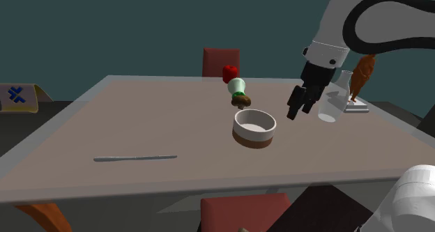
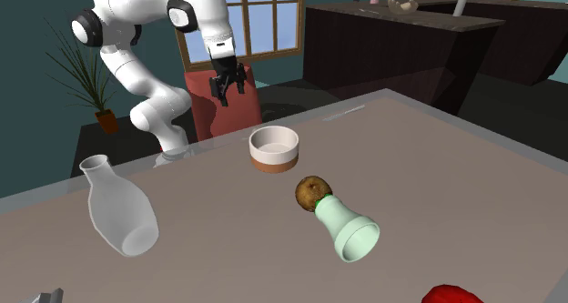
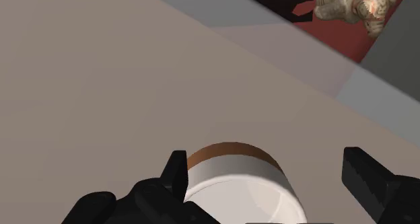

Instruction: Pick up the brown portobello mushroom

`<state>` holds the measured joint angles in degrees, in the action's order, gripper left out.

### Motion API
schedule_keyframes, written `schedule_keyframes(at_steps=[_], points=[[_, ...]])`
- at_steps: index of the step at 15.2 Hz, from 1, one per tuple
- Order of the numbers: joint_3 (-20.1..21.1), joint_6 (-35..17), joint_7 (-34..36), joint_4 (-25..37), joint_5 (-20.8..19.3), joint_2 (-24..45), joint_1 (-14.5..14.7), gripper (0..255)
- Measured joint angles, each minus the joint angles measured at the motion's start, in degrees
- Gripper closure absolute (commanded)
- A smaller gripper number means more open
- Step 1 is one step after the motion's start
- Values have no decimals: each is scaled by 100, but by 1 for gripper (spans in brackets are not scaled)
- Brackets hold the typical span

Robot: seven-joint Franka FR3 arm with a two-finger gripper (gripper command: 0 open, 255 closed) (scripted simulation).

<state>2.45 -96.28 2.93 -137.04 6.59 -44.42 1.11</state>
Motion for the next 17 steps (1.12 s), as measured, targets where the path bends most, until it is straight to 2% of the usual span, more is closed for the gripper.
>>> schedule_keyframes(at_steps=[3,9,15,17], points=[[-27,-201,-180,-47,-143,89,-11,0],[-107,-1485,-932,-214,-785,831,-79,0],[-224,-2752,-1599,-73,-1471,1751,-213,0],[-205,-3074,-1726,159,-1687,2132,-241,0]])
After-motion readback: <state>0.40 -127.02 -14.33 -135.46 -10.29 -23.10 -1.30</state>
